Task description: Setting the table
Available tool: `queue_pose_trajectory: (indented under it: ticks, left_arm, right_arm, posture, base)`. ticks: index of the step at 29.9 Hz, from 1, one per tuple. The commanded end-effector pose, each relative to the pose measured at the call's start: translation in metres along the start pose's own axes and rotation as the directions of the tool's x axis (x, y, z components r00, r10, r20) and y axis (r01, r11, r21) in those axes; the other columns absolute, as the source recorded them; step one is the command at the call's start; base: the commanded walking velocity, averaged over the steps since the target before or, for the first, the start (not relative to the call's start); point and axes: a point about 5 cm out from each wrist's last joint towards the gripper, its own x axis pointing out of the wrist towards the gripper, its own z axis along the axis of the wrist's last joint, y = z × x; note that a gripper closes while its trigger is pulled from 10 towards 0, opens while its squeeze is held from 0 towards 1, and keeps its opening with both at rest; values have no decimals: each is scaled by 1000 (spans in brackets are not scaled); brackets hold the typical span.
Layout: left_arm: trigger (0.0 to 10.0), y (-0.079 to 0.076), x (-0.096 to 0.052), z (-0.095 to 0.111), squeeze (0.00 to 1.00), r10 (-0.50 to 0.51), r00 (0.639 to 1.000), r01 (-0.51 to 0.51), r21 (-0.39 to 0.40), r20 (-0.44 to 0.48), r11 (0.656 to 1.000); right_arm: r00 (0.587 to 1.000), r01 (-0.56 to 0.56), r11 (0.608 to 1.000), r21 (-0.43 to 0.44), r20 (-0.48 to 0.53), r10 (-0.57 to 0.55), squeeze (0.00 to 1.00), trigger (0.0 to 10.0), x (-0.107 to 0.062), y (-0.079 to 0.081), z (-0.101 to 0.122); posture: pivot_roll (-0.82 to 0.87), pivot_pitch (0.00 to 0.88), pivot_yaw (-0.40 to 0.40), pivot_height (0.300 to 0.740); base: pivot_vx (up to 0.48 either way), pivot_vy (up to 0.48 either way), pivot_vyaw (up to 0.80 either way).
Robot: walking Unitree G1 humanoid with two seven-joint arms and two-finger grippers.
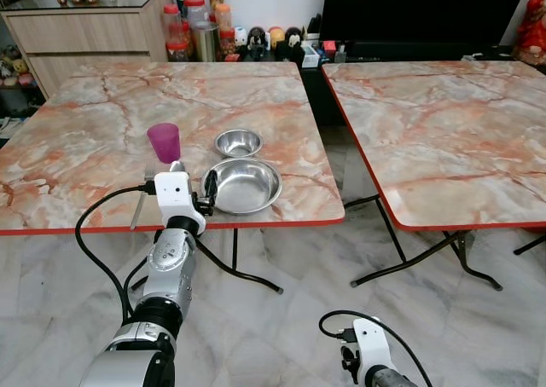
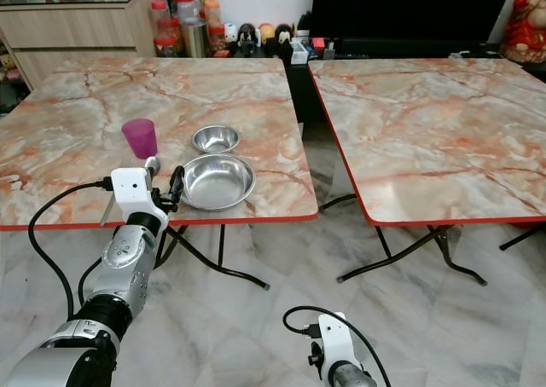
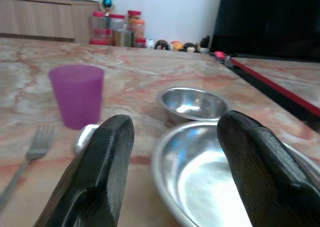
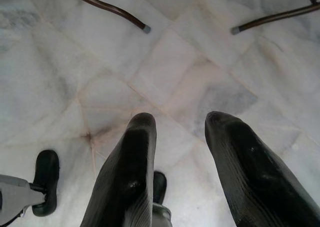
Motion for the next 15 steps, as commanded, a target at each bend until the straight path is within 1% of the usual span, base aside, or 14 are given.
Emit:
queue_pose_trajectory:
  ticks: [1, 7, 15]
  left_arm:
    - [10000, 2, 6, 11, 0, -1, 999, 1, -4, 41, 1000]
    - [10000, 2, 8, 17, 0, -3, 998, 3, -3, 61, 1000]
    - [10000, 2, 7, 16, 0, -4, 998, 4, -1, 61, 1000]
  right_arm:
    - [1000, 3, 1000, -5, 11, -3, 0, 10000, 0, 0, 2]
    - [1000, -4, 999, -35, 15, 5, 0, 10000, 0, 0, 3]
    - [1000, -9, 999, -32, 12, 9, 0, 10000, 0, 1, 2]
  posture:
    - [7, 0, -18, 728]
    - [10, 0, -19, 728]
    - [12, 0, -19, 728]
  base:
    - [375, 0, 0]
    - [377, 0, 0]
    - [384, 0, 0]
